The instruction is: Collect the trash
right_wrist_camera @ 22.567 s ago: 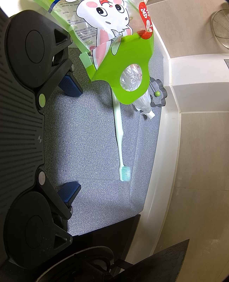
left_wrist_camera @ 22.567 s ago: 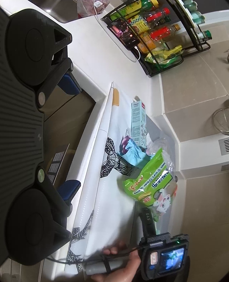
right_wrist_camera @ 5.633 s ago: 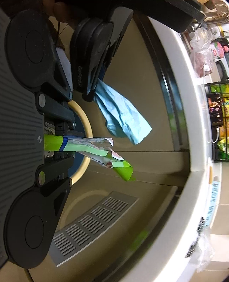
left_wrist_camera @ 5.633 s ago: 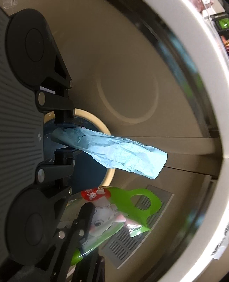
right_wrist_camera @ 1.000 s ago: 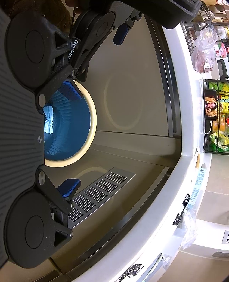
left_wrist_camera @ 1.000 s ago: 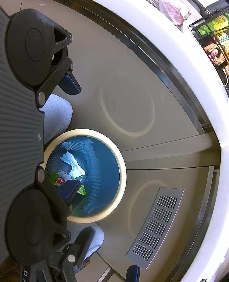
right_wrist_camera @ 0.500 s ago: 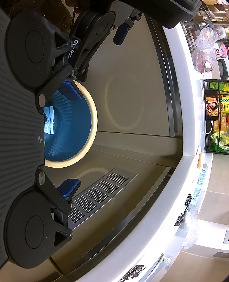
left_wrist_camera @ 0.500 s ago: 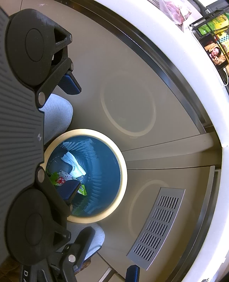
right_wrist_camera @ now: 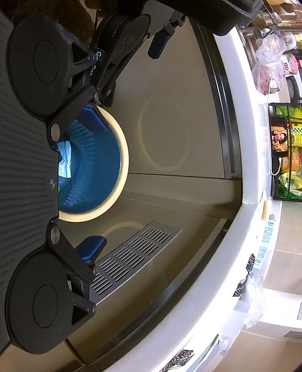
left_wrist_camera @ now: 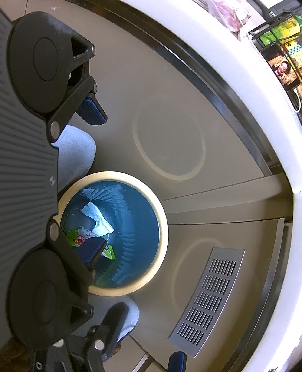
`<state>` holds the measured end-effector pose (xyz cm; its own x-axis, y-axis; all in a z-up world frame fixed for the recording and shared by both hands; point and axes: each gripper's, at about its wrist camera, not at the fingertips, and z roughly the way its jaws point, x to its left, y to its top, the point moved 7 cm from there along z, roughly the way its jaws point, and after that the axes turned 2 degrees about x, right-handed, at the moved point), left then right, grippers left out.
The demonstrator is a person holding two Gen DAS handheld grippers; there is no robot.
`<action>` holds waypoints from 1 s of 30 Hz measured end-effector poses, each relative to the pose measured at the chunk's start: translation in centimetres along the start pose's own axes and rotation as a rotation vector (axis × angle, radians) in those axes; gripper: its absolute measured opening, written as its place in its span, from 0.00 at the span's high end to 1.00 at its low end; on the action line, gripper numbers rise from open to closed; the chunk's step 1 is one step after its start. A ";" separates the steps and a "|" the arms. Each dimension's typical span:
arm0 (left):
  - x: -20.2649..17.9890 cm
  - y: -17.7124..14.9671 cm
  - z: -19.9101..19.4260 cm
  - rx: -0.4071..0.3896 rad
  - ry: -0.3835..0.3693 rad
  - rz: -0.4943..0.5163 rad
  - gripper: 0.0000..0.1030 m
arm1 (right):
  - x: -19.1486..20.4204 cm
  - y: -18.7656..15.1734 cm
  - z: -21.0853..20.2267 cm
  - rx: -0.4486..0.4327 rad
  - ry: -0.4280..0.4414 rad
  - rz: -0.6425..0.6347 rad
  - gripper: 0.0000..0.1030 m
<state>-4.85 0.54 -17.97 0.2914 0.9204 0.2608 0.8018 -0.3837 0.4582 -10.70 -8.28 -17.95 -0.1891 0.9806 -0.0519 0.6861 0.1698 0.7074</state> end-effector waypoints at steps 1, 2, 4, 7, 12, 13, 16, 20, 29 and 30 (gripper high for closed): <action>0.0 0.1 -0.1 -0.003 0.004 0.000 0.00 | -0.1 0.0 -0.1 -0.003 -0.002 0.003 0.07; 0.1 0.1 -0.1 -0.006 0.007 -0.001 0.00 | -0.1 0.0 -0.2 -0.007 -0.003 0.005 0.07; 0.2 0.2 -0.2 -0.008 0.008 -0.001 0.00 | -0.2 -0.1 -0.3 -0.010 -0.003 0.007 0.06; 0.3 0.4 -0.3 -0.008 0.006 0.001 0.00 | -0.1 -0.1 -0.5 -0.013 -0.003 0.006 0.06; 0.5 0.9 -0.7 -0.017 0.005 0.000 0.00 | -0.3 0.1 -1.2 -0.032 -0.003 0.002 0.06; 0.6 1.0 -1.0 -0.020 0.002 -0.002 0.00 | -0.4 0.2 -1.4 -0.037 -0.003 0.002 0.06; 1.0 1.7 -1.8 -0.040 -0.003 -0.011 0.00 | -0.9 0.6 -2.2 -0.055 0.001 0.009 0.06; 1.4 3.0 -3.4 -0.079 -0.009 -0.023 0.00 | -1.6 1.2 -3.2 -0.078 0.008 0.024 0.06; 1.4 7.3 -6.9 -0.165 -0.042 -0.041 0.00 | -4.3 5.1 -7.2 -0.238 -0.024 0.038 0.05; 1.4 7.8 -7.2 -0.172 -0.047 -0.042 0.00 | -4.9 5.7 -7.7 -0.259 -0.036 0.042 0.05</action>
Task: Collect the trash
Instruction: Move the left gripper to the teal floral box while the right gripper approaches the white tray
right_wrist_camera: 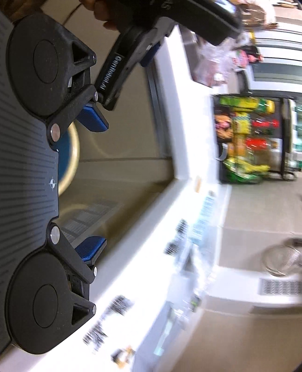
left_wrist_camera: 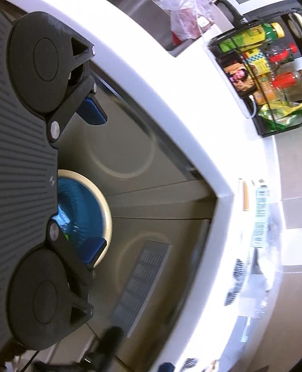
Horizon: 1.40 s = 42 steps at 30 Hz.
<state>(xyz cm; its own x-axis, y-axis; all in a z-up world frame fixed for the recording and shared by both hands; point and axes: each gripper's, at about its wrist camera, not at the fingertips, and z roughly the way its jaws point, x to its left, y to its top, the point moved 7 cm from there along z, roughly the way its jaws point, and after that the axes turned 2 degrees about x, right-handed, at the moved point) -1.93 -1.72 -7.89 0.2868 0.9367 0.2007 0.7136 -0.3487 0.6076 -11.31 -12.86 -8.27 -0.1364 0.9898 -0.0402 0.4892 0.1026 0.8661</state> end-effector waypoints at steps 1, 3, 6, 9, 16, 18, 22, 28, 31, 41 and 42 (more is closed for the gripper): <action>0.0 0.6 -0.2 -0.009 -0.001 0.000 0.00 | -0.7 0.7 -0.2 -0.021 -0.011 0.006 0.05; 0.0 1.9 -0.6 -0.035 0.008 0.007 0.00 | -2.3 1.9 -0.4 -0.058 -0.036 0.021 0.04; 0.0 3.6 -1.2 -0.073 0.023 0.010 0.00 | -4.9 3.5 -0.1 -0.094 -0.086 0.044 0.03; 0.1 5.6 -1.4 -0.089 0.015 -0.009 0.00 | -7.5 4.7 0.5 -0.112 -0.135 0.070 0.03; 0.7 8.3 -1.5 -0.106 0.022 -0.057 0.00 | -12.8 6.5 4.1 -0.080 -0.198 0.131 0.02; 0.7 8.5 -1.1 -0.093 0.020 -0.062 0.00 | -14.4 7.2 5.7 -0.067 -0.211 0.151 0.01; 0.6 8.8 -0.6 -0.073 0.029 -0.061 0.00 | -17.1 8.5 9.9 -0.012 -0.217 0.215 0.00; 0.1 9.7 -0.4 -0.071 0.045 -0.043 0.00 | -18.7 9.5 17.7 0.113 -0.218 0.266 0.00; -0.2 10.3 -0.1 -0.074 0.050 -0.037 0.00 | -19.4 9.7 20.4 0.162 -0.270 0.249 0.09; -2.3 13.6 2.0 -0.069 0.039 -0.013 0.00 | -21.9 7.3 15.6 0.124 -0.123 0.189 0.37; -2.7 14.3 2.4 -0.069 0.034 -0.014 0.00 | -22.4 7.1 15.2 0.114 -0.104 0.213 0.37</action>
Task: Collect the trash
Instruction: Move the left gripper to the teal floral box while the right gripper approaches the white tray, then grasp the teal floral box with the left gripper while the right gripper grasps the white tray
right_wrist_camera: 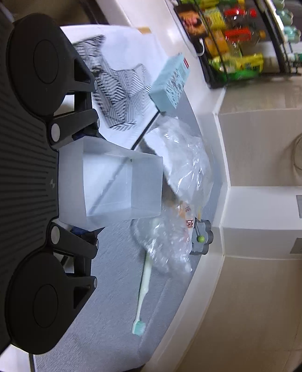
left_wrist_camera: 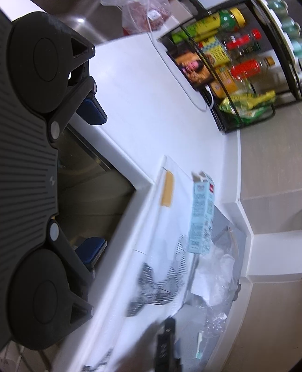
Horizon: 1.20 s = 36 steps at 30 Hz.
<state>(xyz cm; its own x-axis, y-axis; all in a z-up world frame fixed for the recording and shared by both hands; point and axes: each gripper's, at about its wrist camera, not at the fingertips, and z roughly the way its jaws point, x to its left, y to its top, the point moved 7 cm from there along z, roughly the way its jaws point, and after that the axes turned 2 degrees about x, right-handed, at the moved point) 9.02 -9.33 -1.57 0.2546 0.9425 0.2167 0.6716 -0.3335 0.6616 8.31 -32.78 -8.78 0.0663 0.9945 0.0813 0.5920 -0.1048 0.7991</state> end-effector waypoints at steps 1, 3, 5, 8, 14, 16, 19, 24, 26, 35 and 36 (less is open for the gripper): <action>-0.4 0.9 0.5 0.000 -0.004 -0.006 0.00 | -0.6 0.0 -0.3 -0.009 0.025 0.040 0.37; -1.0 3.1 1.5 -0.010 -0.007 -0.045 0.00 | -1.6 0.1 -0.5 -0.024 0.075 0.113 0.37; -1.1 5.7 2.6 -0.023 -0.013 -0.133 0.00 | -1.6 0.2 -0.3 -0.025 0.058 0.116 0.36; -1.2 9.6 4.8 -0.017 -0.055 -0.279 0.00 | -0.9 0.2 -0.2 -0.013 0.031 0.070 0.34; -1.5 14.7 10.9 0.081 -0.070 -0.476 0.00 | -0.8 0.3 -0.1 -0.012 0.031 0.065 0.32; -1.5 15.5 12.6 0.111 -0.064 -0.530 0.00 | -0.6 0.2 0.0 -0.009 0.028 0.056 0.30; -1.6 16.6 14.7 0.136 -0.063 -0.562 0.00 | -0.4 0.2 0.1 -0.005 0.029 0.043 0.26; -2.5 16.4 17.1 0.204 -0.041 -0.548 0.00 | -0.1 0.2 0.3 0.003 0.029 0.027 0.20; -3.5 15.9 17.3 0.200 0.025 -0.421 0.00 | -0.1 0.2 0.2 0.003 0.028 0.027 0.19; -3.9 12.5 15.1 0.188 0.004 -0.198 0.00 | -0.6 0.2 0.3 0.007 -0.025 0.041 0.14; -3.6 12.3 15.0 0.193 -0.005 -0.195 0.00 | -0.6 0.2 0.3 0.008 -0.033 0.038 0.14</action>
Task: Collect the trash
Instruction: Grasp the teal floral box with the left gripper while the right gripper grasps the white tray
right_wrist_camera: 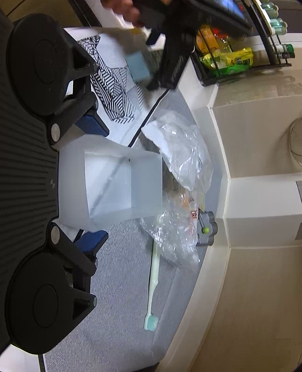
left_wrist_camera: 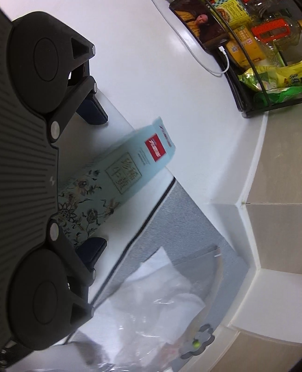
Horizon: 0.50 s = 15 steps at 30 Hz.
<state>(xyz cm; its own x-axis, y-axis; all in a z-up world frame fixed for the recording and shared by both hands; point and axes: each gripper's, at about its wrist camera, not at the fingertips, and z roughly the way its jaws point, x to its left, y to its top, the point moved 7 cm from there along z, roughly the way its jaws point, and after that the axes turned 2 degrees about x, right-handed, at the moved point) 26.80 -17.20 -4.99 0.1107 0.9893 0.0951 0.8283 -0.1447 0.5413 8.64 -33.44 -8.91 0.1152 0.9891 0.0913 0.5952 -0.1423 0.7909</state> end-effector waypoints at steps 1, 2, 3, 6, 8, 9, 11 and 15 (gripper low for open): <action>0.2 -0.1 0.0 0.006 -0.005 0.005 0.00 | 0.0 0.0 0.0 0.001 -0.007 -0.003 0.14; 0.3 -0.3 -0.1 0.010 -0.010 0.014 0.00 | 0.0 0.0 0.1 0.003 -0.013 -0.006 0.14; 0.4 -0.4 -0.2 0.012 -0.012 0.019 0.00 | 0.0 0.0 0.1 0.005 -0.020 -0.008 0.13; 0.3 -0.5 -0.3 0.018 -0.014 0.030 0.00 | 0.0 -0.1 0.2 0.009 -0.033 -0.009 0.11; 0.2 -0.5 -0.3 0.017 -0.009 0.035 0.00 | -0.1 -0.1 0.3 0.010 -0.038 -0.010 0.11; 0.1 -0.5 -0.3 0.017 -0.007 0.036 0.00 | -0.1 -0.1 0.3 0.010 -0.040 -0.011 0.11; 0.1 -0.6 -0.3 0.019 -0.007 0.038 0.00 | -0.2 -0.1 0.1 0.003 -0.054 -0.009 0.20; 0.1 -0.6 -0.3 0.029 -0.007 0.040 0.00 | -0.6 0.1 -0.3 -0.019 -0.052 0.013 0.38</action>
<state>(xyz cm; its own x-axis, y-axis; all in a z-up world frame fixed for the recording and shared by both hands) 26.16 -17.01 -5.03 0.1475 0.9829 0.1102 0.8387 -0.1834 0.5127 8.40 -34.05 -8.76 0.1647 0.9838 0.0706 0.5786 -0.1543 0.8009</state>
